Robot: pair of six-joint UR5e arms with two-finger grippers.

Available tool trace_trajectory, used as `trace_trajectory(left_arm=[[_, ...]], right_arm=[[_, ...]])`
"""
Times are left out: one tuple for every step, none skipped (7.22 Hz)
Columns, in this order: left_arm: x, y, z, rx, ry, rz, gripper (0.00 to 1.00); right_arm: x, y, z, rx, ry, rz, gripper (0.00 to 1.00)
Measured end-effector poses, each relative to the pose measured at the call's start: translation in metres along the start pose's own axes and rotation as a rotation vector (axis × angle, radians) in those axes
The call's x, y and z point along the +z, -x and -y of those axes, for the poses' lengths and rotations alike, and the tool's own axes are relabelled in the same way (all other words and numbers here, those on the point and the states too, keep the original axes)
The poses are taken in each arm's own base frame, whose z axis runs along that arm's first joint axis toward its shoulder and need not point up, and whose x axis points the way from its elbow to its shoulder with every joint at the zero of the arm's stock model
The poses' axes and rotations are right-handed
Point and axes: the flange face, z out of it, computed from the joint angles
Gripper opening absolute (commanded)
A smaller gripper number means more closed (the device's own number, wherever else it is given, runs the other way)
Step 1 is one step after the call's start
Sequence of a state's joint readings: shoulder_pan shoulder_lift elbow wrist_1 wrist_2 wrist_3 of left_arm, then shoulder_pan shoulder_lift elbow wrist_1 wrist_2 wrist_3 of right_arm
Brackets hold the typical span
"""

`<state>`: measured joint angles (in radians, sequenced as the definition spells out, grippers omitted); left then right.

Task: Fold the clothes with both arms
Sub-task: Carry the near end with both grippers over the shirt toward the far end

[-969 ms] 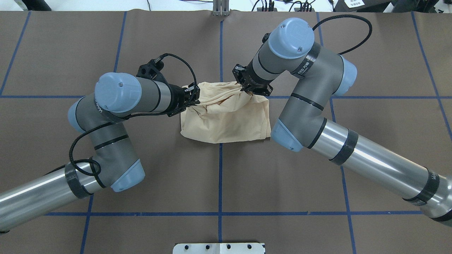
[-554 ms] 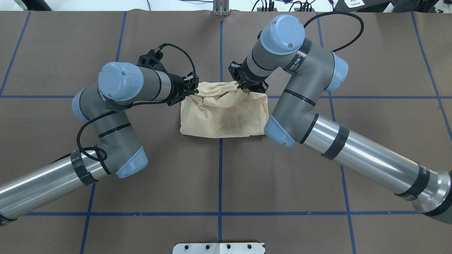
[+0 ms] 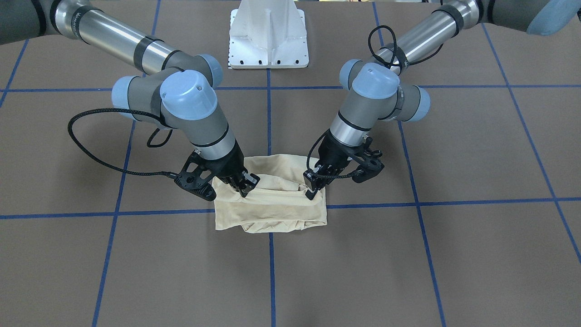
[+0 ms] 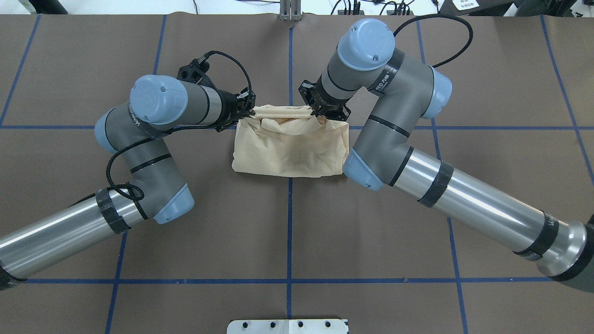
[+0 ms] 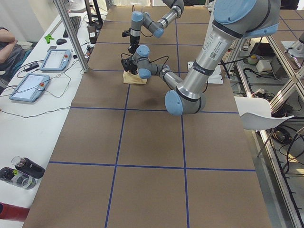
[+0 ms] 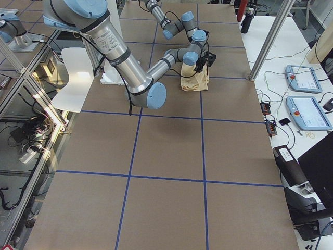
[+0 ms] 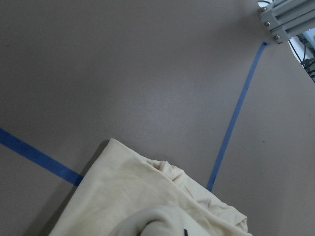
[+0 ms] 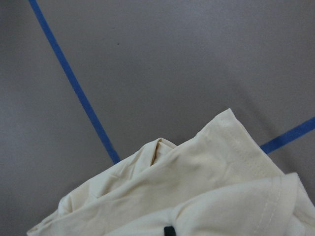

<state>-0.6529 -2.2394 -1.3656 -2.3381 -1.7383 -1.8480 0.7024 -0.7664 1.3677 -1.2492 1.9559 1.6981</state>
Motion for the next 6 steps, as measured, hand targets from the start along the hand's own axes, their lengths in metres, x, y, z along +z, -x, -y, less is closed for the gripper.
trace_trajectory(left_arm=[[0.005,0.000,0.001,-0.001,-0.001,0.000,0.00],[0.008,0.000,0.002,-0.001,-0.001,0.000,0.00],[0.008,0.000,0.002,-0.001,-0.001,0.001,0.00],[0.009,0.000,0.002,0.000,-0.001,0.001,0.00],[0.009,0.000,0.002,0.001,-0.001,0.001,0.00],[0.009,0.000,0.002,0.001,-0.001,0.001,0.00]], right_arm=[[0.002,0.003,0.001,0.001,-0.005,-0.003,0.00],[0.007,0.005,0.003,0.002,-0.007,-0.005,0.00],[0.013,0.007,0.005,0.003,-0.014,-0.006,0.00],[0.017,0.007,0.008,0.004,-0.025,-0.008,0.00],[0.019,0.007,0.010,0.005,-0.032,-0.009,0.00],[0.021,0.006,0.011,0.007,-0.035,-0.012,0.00]])
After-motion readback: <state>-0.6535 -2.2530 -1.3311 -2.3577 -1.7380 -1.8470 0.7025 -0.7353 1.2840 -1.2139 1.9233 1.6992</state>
